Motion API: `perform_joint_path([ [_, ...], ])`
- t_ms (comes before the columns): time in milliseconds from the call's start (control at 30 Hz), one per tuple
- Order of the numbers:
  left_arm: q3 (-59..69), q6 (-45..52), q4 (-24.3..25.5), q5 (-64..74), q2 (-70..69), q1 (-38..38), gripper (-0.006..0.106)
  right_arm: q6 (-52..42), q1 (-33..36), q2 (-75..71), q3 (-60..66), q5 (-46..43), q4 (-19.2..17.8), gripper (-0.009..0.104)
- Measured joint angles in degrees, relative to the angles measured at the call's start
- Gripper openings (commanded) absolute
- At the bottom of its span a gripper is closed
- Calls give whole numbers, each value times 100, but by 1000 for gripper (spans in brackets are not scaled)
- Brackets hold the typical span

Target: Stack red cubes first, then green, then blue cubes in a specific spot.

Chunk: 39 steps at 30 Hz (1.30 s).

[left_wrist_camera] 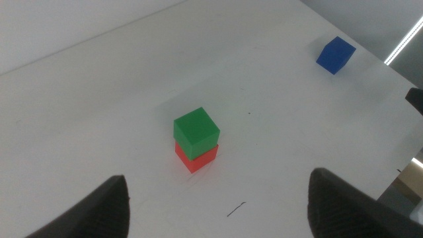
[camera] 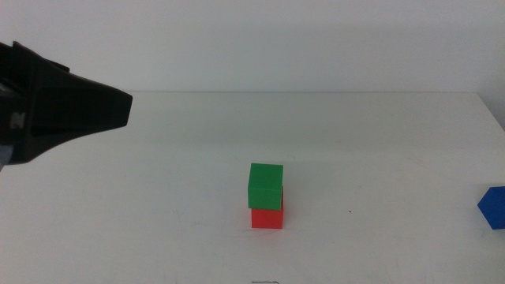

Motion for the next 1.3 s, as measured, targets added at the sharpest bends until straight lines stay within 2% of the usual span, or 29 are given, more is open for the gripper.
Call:
perform_joint_path([
  [100,0,0,0,0,0,0,90,0,0,23,-207,235,103,65],
  [300,0,0,0,0,0,0,90,0,0,965,-1777,1359,192,65],
  [667,0,1,0,0,0,0,90,-83,0,3894,-4947,4508,309,65],
  [767,0,6,0,0,0,0,90,-70,0,4670,-5569,5045,309,65],
  [900,0,6,0,0,0,0,90,-70,0,5432,-5943,5299,309,65],
  [1300,0,12,0,0,0,0,90,-382,0,7179,-6035,5052,304,65],
])
